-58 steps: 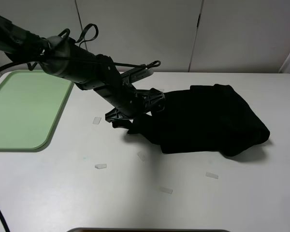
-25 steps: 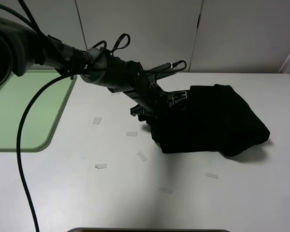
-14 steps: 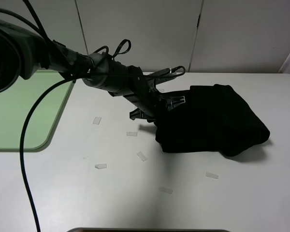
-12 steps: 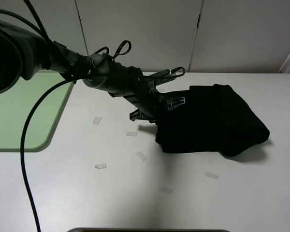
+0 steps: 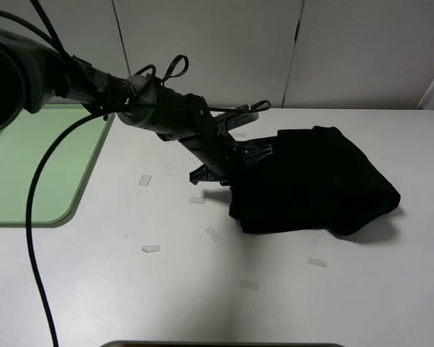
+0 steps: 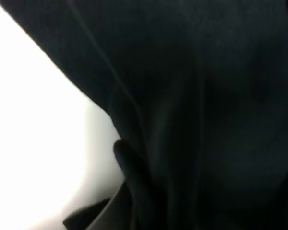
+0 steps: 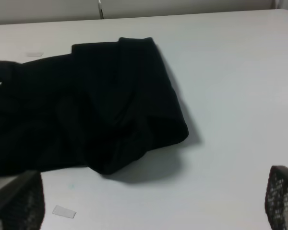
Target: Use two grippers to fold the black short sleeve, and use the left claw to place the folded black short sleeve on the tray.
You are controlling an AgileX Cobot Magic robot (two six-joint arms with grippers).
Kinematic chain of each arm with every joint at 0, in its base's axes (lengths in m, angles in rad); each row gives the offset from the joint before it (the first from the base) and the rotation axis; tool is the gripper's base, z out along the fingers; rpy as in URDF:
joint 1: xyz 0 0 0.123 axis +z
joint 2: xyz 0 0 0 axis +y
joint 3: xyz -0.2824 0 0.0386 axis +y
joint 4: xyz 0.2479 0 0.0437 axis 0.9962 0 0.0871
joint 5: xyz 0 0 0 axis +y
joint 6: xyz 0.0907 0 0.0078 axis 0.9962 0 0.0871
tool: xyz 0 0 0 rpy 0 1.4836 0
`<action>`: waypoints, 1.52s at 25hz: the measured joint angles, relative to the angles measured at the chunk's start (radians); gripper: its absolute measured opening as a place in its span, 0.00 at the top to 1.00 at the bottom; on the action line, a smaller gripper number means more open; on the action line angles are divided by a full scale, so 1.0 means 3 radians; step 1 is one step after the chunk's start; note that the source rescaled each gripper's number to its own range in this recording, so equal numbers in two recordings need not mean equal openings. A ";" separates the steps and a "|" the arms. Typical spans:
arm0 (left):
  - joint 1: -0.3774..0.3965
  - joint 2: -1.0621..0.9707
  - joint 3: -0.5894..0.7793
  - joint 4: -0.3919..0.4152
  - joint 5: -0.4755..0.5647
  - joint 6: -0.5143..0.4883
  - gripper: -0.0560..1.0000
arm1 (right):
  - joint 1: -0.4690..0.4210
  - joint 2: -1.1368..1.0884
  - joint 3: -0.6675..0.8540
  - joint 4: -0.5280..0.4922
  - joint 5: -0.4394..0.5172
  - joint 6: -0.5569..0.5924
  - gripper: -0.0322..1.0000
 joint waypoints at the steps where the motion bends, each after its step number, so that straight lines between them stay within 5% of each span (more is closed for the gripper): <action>1: 0.0028 -0.0026 0.0011 0.0022 0.0102 0.0000 0.84 | 0.0000 0.0000 0.0000 0.0000 0.0000 0.0000 0.00; 16: 0.0355 -0.0568 0.0057 0.1121 0.1111 -0.0007 0.84 | 0.0000 0.0000 0.0000 0.0000 0.0000 0.0000 0.00; 31: 0.0502 -0.1300 0.0067 0.1767 0.1845 -0.0011 0.84 | 0.0000 0.0000 0.0000 0.0000 0.0000 0.0000 0.00; 38: 0.0505 -0.1409 0.0067 0.1661 0.2024 -0.0011 0.84 | 0.0000 0.0000 0.0000 0.0000 0.0000 0.0000 0.00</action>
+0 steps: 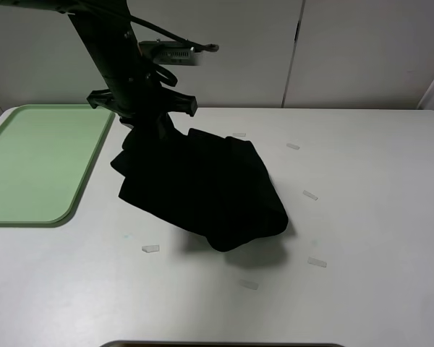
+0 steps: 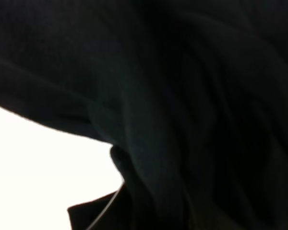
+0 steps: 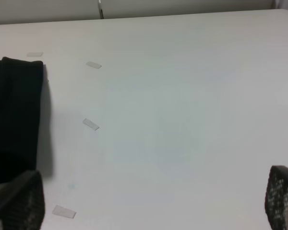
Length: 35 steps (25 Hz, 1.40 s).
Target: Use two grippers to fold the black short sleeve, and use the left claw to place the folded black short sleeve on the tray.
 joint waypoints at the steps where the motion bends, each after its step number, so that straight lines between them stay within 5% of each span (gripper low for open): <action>1: 0.0000 0.0004 0.0000 -0.0061 -0.0020 0.0000 0.84 | 0.0000 0.0000 0.0000 0.0000 0.0000 0.0000 0.00; 15: -0.0456 0.0011 0.0000 0.0232 -0.0498 -0.0724 0.84 | 0.0000 0.0000 0.0000 0.0000 0.0000 0.0000 0.00; 35: -0.0890 0.0849 -0.0618 0.0120 -0.0804 -0.0876 0.84 | 0.0000 0.0000 0.0000 0.0000 0.0000 0.0000 0.00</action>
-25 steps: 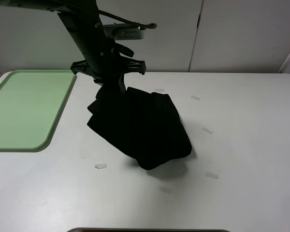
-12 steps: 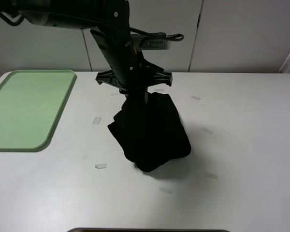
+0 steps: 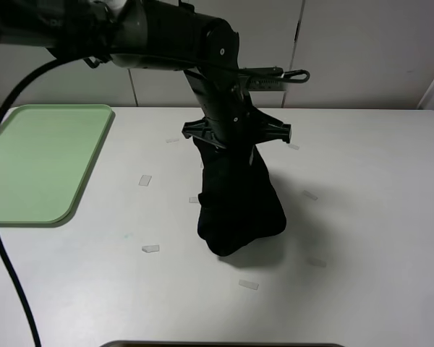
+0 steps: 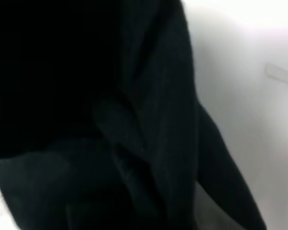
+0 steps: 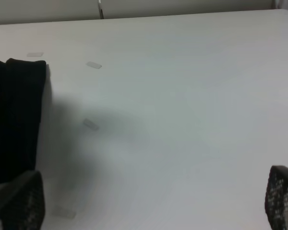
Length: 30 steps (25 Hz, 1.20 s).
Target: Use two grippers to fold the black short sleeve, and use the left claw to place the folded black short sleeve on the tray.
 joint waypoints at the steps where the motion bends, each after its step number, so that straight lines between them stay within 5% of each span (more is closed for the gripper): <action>1: -0.0017 0.0021 -0.0004 -0.0021 -0.0032 0.0000 0.84 | 0.0000 0.0000 0.0000 0.0000 0.0000 0.0000 0.00; 5: -0.0059 0.0084 -0.0017 -0.0074 -0.0200 0.0000 0.66 | 0.0000 0.0000 0.0000 0.0000 0.0000 0.0000 0.00; 9: -0.0076 0.0088 -0.0017 -0.0078 -0.0455 0.0023 0.17 | 0.0000 0.0000 0.0000 0.0000 0.0000 0.0000 0.00; 11: -0.0080 0.0088 -0.0021 -0.0075 -0.0563 0.0071 0.07 | 0.0000 0.0000 0.0000 0.0000 0.0000 0.0000 0.00; 17: -0.0080 0.0001 -0.0238 -0.0007 -0.0442 0.0106 0.01 | 0.0000 0.0000 0.0000 0.0000 0.0000 0.0000 0.00; 30: -0.0080 -0.0170 -0.0778 0.0352 0.1522 0.0180 0.00 | 0.0000 0.0000 0.0000 0.0003 0.0000 0.0000 0.00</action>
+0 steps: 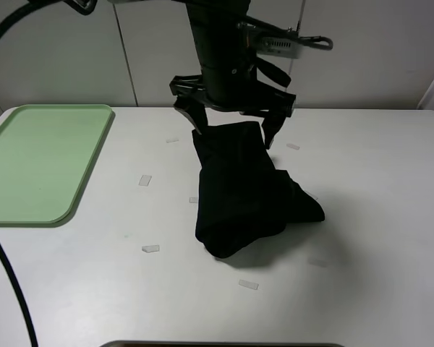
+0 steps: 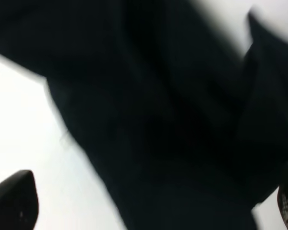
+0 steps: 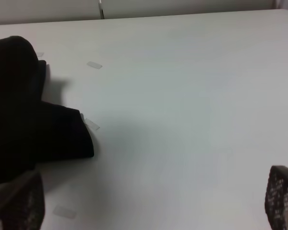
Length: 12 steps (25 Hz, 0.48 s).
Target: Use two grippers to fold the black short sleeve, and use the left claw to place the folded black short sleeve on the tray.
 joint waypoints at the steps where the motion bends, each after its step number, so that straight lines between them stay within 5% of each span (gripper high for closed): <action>1: 0.0000 -0.0004 0.0030 0.0033 0.0044 0.0007 0.00 | 0.0000 0.0000 0.0000 0.0000 0.0000 0.0000 0.00; 12: 0.0027 0.0298 0.0258 0.0173 -0.0112 0.0011 0.00 | 0.0000 0.0000 0.0000 0.0000 0.0000 0.0000 0.00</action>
